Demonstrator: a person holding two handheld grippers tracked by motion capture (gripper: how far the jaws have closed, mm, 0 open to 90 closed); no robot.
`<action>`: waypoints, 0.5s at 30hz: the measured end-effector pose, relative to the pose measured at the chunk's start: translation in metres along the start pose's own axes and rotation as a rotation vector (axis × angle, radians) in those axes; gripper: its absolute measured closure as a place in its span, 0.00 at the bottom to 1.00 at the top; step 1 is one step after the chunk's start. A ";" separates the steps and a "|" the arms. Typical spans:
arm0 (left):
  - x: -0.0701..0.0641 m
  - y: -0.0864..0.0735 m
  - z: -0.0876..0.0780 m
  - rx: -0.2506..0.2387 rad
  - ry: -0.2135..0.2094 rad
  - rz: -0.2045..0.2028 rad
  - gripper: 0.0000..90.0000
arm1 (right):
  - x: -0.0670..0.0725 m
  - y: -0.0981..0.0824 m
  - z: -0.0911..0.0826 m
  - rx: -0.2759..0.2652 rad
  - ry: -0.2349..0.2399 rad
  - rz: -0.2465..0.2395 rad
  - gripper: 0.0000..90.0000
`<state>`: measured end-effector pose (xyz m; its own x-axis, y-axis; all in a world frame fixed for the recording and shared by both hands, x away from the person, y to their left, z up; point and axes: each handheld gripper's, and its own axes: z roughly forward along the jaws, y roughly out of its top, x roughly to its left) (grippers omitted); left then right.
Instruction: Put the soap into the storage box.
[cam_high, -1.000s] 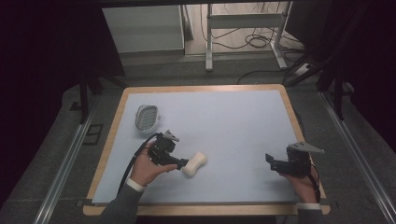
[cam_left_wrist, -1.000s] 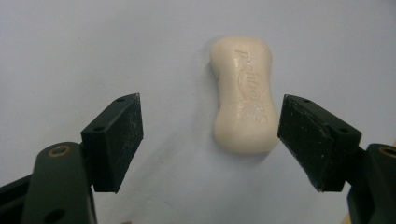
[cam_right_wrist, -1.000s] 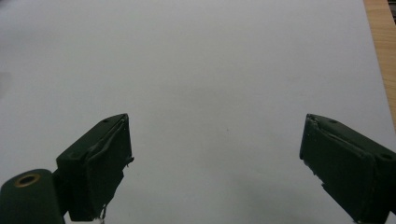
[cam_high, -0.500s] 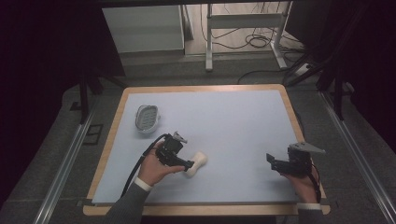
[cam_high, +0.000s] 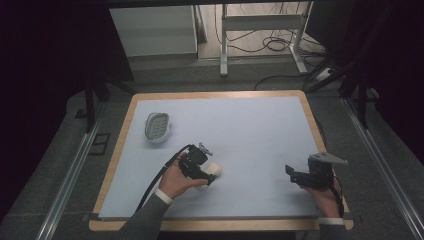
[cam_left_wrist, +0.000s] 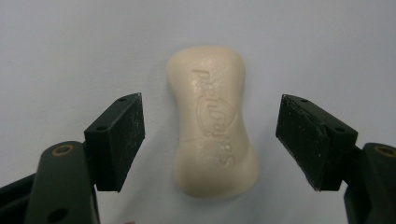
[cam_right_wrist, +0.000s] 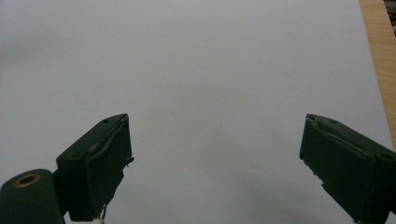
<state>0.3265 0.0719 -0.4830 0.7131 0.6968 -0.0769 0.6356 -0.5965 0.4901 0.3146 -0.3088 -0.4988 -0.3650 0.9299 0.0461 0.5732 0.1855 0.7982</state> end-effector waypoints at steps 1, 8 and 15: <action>-0.001 0.001 0.001 0.004 0.003 0.002 0.27 | 0.000 0.000 0.000 0.000 0.000 0.000 0.10; -0.004 0.007 0.015 0.048 0.012 0.010 0.30 | 0.000 0.000 0.000 -0.002 -0.004 -0.002 0.10; -0.004 0.007 0.025 0.085 0.042 0.010 0.34 | -0.001 -0.001 0.000 0.003 -0.008 -0.004 0.10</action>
<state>0.3354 0.0554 -0.5007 0.7081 0.7052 -0.0351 0.6521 -0.6341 0.4155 0.3149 -0.3098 -0.4996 -0.3612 0.9317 0.0384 0.5743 0.1898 0.7963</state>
